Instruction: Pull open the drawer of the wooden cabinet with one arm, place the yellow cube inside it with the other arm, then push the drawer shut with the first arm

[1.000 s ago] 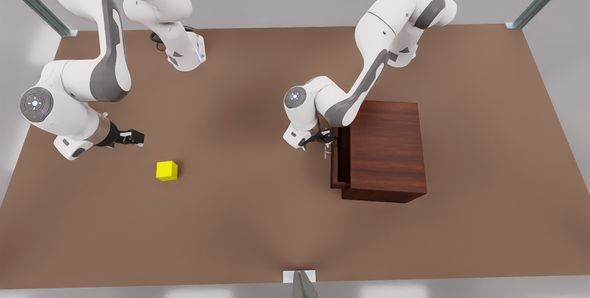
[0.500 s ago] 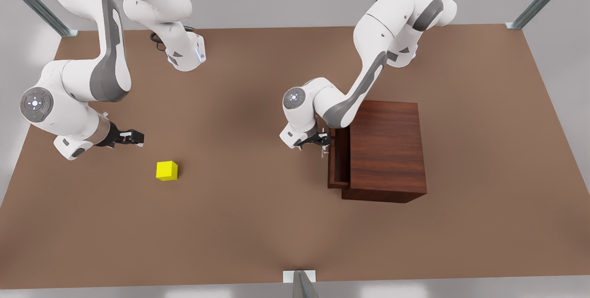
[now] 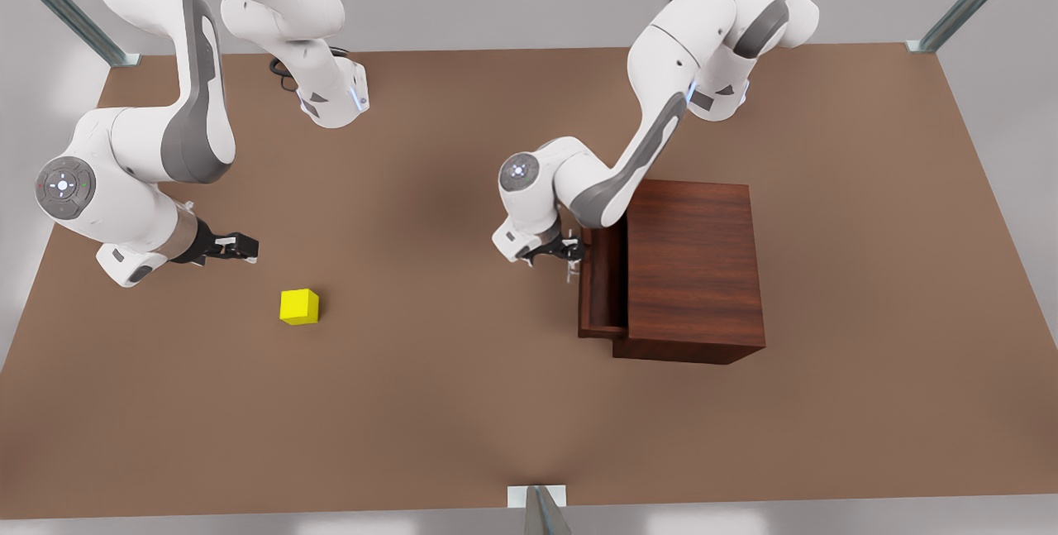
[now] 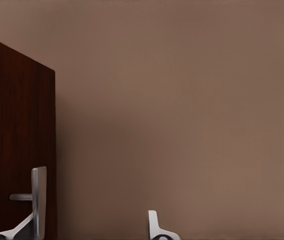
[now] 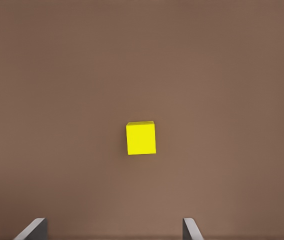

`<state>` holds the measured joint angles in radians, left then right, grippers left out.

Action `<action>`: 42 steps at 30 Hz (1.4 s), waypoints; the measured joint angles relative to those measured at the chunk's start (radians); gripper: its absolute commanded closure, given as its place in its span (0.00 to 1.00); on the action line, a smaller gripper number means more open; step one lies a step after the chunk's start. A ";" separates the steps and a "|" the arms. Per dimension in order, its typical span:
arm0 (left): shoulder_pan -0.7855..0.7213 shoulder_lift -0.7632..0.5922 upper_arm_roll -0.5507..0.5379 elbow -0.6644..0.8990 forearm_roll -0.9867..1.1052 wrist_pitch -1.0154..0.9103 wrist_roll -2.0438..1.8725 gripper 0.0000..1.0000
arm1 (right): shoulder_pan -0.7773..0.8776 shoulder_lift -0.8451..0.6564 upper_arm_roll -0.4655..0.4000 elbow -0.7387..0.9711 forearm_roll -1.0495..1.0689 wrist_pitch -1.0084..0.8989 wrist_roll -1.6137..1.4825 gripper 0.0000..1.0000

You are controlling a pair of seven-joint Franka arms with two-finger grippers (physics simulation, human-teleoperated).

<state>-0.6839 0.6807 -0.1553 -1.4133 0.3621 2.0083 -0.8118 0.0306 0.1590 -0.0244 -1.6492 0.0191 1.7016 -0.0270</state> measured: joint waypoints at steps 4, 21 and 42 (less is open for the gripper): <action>-0.006 0.001 0.000 0.004 -0.004 0.000 0.003 0.00 | 0.000 0.000 0.000 0.000 0.000 0.000 0.000 0.00; -0.035 0.015 -0.001 0.020 -0.005 0.013 -0.014 0.00 | -0.002 0.000 -0.001 0.011 0.000 -0.001 0.001 0.00; 0.873 -0.609 -0.049 -0.286 -0.311 -0.311 0.331 0.00 | -0.053 0.045 -0.003 -0.182 0.063 0.198 0.319 0.00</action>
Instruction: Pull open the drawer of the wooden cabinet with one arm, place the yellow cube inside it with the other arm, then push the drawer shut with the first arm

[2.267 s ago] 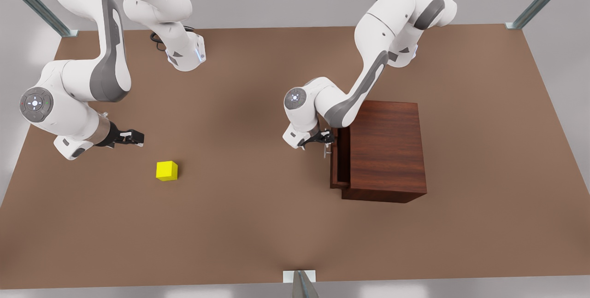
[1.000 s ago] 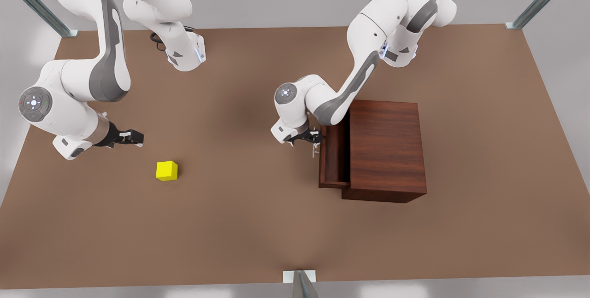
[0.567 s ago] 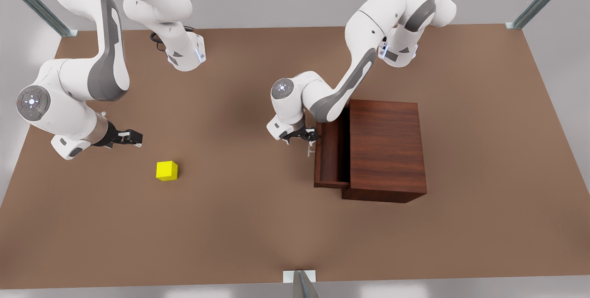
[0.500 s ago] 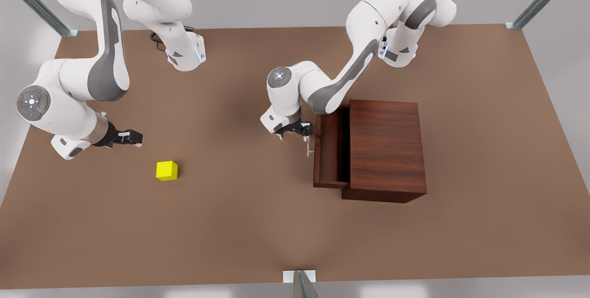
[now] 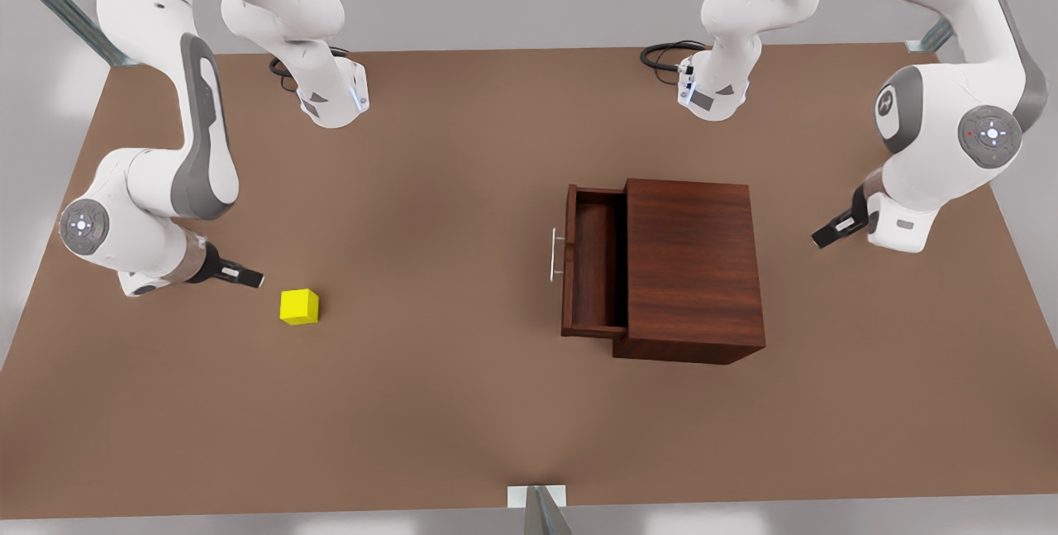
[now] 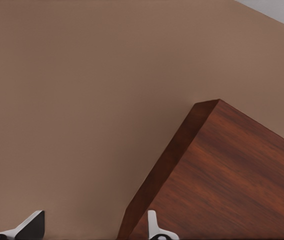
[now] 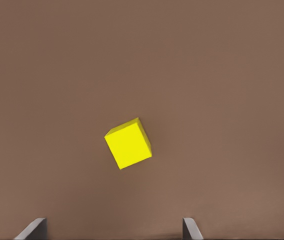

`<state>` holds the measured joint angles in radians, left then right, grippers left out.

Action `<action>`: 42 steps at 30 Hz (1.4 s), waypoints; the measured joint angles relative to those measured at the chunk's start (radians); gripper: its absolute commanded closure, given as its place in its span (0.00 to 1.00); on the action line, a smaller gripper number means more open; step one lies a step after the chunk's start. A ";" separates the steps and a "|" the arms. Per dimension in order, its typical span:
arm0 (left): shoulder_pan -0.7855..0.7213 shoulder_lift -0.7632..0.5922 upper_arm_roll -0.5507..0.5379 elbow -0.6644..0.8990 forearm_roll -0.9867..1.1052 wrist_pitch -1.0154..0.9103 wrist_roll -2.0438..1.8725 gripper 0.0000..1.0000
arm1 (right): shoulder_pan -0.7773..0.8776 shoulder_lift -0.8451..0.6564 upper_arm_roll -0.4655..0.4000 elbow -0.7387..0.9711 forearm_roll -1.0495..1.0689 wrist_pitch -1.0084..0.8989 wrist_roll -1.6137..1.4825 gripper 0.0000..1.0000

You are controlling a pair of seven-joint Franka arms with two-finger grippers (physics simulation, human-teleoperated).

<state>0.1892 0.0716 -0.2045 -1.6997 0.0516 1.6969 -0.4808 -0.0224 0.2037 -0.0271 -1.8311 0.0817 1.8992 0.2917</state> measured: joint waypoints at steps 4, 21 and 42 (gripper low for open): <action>-0.040 0.050 0.002 0.132 -0.020 -0.005 0.088 0.00 | 0.036 0.011 0.005 -0.092 0.000 0.172 0.199 0.00; -0.061 0.066 -0.001 0.136 -0.027 -0.033 0.301 0.00 | -0.028 0.141 -0.013 -0.267 -0.031 0.570 0.781 0.00; -0.075 0.066 -0.002 0.128 -0.020 -0.038 0.382 0.00 | 0.011 0.227 -0.005 -0.282 -0.028 0.633 1.048 0.00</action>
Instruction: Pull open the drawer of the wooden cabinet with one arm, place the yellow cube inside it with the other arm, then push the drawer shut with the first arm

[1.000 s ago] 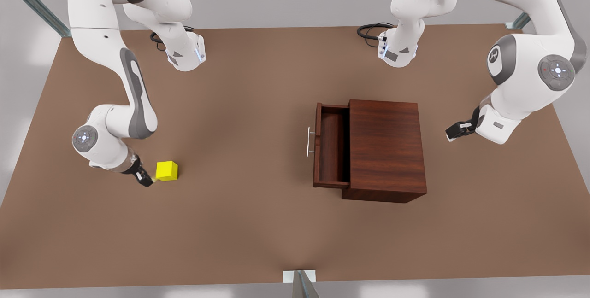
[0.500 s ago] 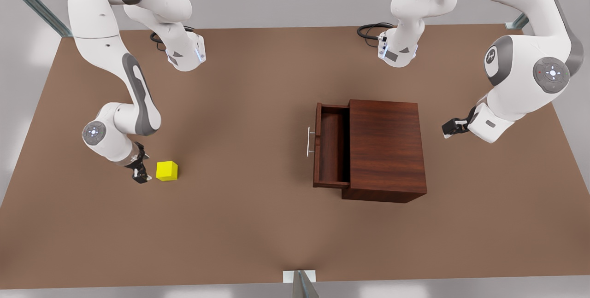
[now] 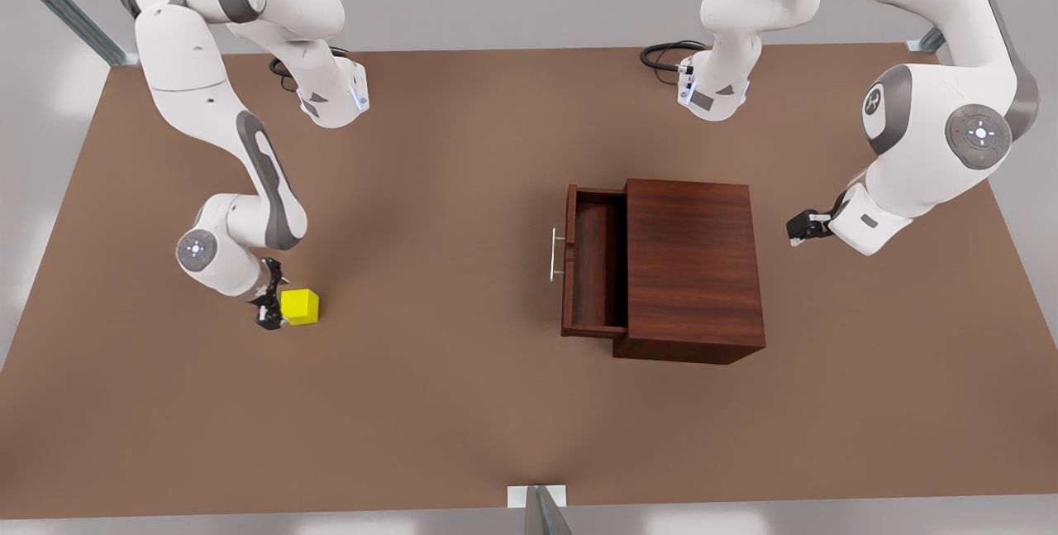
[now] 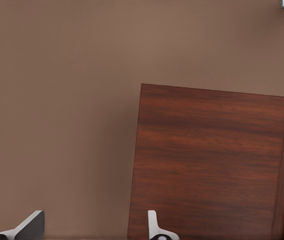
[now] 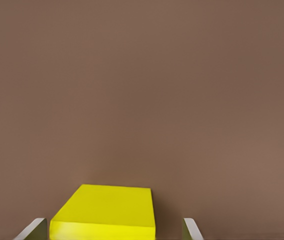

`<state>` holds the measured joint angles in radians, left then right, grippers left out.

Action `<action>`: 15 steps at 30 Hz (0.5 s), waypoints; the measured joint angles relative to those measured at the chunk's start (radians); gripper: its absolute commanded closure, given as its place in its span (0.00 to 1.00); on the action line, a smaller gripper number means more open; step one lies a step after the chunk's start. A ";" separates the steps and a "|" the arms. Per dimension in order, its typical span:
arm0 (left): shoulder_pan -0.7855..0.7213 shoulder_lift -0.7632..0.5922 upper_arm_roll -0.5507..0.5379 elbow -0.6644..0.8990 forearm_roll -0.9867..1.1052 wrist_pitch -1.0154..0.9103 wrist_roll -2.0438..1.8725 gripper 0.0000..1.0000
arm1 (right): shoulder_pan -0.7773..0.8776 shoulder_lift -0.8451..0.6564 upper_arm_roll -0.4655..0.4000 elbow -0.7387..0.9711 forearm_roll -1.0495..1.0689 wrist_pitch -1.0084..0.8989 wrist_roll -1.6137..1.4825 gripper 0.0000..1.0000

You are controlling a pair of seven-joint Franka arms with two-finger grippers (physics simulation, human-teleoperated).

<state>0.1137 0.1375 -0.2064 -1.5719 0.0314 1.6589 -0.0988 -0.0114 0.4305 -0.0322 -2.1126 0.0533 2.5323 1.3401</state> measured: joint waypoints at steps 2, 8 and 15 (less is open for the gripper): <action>-0.001 0.000 0.000 0.001 0.000 0.000 0.003 0.00 | 0.010 0.012 0.000 0.004 0.004 0.004 0.013 0.00; -0.002 0.001 0.000 0.001 0.002 0.001 0.011 0.00 | 0.021 0.036 0.000 0.013 0.009 0.022 0.043 0.00; -0.001 0.001 0.001 -0.001 0.003 0.002 0.018 0.00 | 0.034 0.059 0.000 0.014 0.010 0.059 0.068 0.00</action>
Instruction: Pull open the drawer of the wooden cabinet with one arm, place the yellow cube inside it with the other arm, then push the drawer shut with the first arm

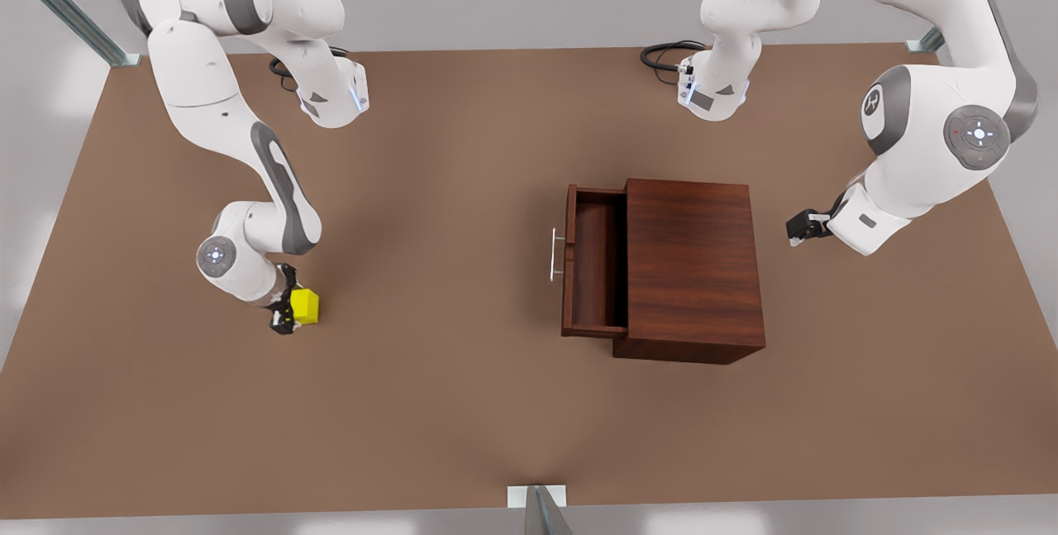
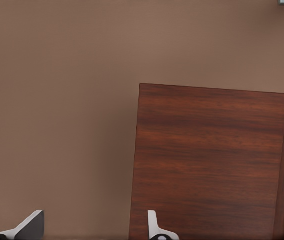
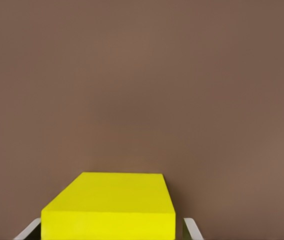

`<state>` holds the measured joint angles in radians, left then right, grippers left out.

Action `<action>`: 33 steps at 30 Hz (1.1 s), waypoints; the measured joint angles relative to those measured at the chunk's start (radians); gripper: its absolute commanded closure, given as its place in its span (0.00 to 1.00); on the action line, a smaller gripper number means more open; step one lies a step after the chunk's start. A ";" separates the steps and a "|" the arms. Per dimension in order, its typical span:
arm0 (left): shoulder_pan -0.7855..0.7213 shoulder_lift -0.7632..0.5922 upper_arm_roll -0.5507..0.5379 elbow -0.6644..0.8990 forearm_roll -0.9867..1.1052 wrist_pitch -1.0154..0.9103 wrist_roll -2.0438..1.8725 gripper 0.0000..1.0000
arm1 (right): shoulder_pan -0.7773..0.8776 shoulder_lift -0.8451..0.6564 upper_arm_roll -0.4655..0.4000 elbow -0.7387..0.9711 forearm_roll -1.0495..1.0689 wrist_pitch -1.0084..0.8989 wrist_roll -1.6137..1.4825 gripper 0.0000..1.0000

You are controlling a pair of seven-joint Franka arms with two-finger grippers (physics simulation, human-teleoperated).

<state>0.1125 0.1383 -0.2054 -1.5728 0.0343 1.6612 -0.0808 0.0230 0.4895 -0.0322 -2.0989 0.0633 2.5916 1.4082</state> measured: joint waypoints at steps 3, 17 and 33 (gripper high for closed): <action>0.000 0.000 0.000 0.000 0.000 0.000 0.002 0.00 | 0.000 0.009 0.000 -0.001 0.000 0.012 0.009 0.09; -0.001 0.001 -0.001 -0.002 0.000 0.001 0.008 0.00 | 0.042 -0.154 0.005 0.021 0.001 -0.041 0.031 0.49; -0.002 -0.002 -0.001 -0.008 0.001 -0.003 0.011 0.00 | 0.401 -0.158 0.026 0.567 0.026 -0.569 0.259 0.49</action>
<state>0.1102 0.1363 -0.2064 -1.5804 0.0356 1.6585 -0.0696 0.4240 0.3312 -0.0062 -1.5324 0.0897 2.0229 1.6671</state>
